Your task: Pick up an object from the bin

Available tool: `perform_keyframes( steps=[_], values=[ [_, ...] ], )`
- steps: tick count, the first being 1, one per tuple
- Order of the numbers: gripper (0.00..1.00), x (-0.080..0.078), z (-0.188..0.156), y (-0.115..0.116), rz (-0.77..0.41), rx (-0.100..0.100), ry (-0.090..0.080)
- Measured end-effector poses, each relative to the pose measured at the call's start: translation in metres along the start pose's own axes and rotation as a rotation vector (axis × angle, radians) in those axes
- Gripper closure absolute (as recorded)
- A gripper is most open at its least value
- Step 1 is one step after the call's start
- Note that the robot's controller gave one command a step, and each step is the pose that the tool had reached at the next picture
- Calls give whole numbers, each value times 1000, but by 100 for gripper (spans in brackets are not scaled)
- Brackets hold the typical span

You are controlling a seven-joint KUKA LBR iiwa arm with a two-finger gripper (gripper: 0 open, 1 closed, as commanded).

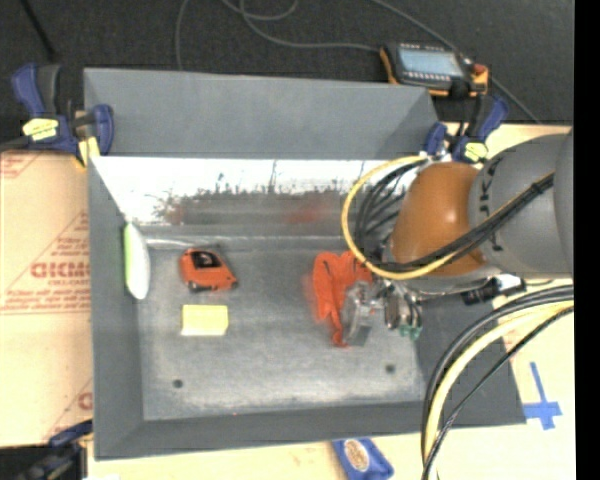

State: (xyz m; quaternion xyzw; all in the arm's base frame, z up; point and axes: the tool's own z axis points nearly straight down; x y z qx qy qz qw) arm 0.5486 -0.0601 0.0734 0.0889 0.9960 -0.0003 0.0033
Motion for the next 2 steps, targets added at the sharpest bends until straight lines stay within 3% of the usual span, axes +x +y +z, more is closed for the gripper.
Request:
perform_keyframes(
  steps=[1,2],
  values=[
    [0,1,2,0,-1,0,4],
    [100,1,1,1,-2,-1,2]
  ],
)
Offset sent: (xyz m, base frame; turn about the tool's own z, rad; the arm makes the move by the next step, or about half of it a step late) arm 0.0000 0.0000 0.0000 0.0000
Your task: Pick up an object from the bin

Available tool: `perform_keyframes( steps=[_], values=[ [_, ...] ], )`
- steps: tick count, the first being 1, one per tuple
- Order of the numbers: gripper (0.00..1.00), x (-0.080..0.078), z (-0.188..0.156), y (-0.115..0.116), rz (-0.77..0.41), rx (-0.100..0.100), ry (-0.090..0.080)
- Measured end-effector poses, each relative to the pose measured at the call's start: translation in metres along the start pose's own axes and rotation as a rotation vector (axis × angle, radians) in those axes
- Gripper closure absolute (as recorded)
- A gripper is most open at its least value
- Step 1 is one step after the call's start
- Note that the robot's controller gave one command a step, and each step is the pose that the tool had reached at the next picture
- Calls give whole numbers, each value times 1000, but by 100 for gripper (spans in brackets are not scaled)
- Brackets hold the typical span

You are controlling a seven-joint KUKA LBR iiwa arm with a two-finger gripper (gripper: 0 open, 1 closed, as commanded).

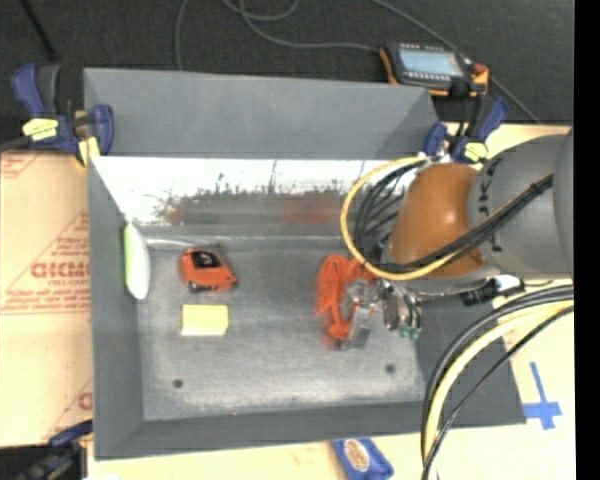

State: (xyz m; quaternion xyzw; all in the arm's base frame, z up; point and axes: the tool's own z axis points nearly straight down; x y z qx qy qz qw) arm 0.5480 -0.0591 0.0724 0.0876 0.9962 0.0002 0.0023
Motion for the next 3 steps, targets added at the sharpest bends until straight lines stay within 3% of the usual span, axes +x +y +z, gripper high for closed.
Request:
perform_keyframes(
  steps=[2,3],
  values=[
    [100,1,-1,0,0,0,1],
    [100,24,-54,23,26,1,4]
  ],
)
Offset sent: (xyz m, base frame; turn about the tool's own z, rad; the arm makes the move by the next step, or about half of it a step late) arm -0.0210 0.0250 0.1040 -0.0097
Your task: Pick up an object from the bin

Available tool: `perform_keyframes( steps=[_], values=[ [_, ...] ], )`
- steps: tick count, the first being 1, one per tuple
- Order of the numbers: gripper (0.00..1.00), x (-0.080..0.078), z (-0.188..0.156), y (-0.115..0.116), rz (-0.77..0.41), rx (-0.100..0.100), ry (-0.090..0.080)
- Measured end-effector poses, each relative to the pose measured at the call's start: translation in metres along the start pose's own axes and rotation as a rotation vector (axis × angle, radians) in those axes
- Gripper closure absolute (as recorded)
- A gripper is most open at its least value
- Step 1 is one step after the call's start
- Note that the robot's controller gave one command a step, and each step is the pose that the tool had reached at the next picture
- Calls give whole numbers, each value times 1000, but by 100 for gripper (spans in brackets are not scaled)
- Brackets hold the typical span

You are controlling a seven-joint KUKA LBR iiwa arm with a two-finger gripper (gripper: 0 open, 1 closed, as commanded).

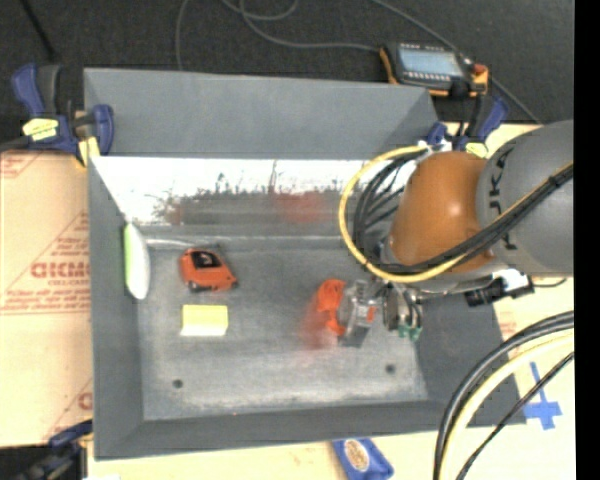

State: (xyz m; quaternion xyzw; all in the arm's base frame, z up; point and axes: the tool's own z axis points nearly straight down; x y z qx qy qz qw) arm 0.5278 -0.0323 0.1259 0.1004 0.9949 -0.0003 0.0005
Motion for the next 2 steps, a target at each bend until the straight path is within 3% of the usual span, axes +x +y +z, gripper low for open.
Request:
perform_keyframes(
  steps=[1,2],
  values=[
    [0,-25,-37,-1,-15,0,-2],
    [0,-25,-37,-1,-15,0,-2]
  ],
)
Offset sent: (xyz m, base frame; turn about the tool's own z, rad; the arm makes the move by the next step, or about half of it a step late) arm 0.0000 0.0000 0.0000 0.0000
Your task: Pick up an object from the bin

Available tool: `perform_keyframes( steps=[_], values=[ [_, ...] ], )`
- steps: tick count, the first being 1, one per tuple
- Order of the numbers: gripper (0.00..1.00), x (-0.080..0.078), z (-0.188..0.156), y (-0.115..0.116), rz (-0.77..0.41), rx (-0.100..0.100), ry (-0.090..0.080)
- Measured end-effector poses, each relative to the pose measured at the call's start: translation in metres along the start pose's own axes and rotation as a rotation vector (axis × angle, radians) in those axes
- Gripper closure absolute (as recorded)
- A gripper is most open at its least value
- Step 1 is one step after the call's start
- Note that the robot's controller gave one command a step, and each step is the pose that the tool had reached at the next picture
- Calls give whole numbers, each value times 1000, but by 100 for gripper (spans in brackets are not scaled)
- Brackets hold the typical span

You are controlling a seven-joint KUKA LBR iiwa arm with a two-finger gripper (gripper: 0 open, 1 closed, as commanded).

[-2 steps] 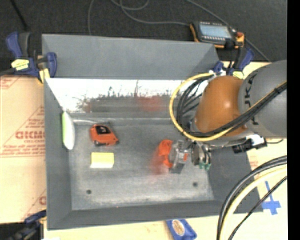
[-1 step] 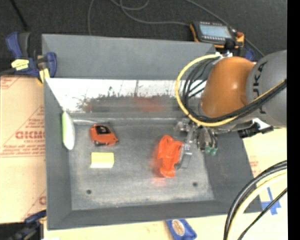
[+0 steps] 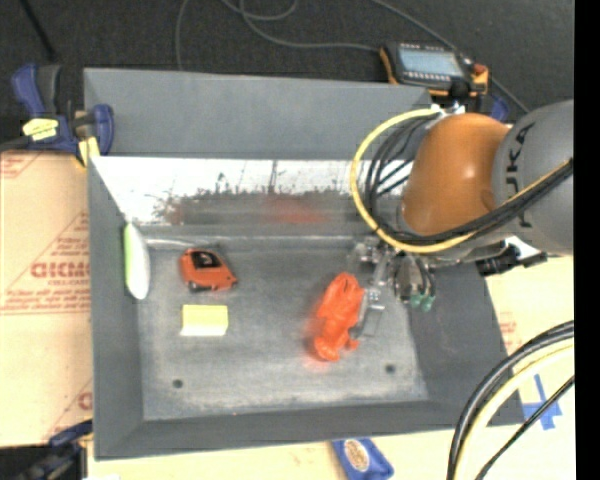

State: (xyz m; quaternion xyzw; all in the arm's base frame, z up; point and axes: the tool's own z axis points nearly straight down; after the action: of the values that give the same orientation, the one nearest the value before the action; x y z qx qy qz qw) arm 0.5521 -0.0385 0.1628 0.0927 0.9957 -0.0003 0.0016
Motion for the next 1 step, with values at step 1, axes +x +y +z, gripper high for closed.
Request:
perform_keyframes(
  steps=[1],
  values=[
    [0,-43,59,31,6,-2,-10]
  ],
)
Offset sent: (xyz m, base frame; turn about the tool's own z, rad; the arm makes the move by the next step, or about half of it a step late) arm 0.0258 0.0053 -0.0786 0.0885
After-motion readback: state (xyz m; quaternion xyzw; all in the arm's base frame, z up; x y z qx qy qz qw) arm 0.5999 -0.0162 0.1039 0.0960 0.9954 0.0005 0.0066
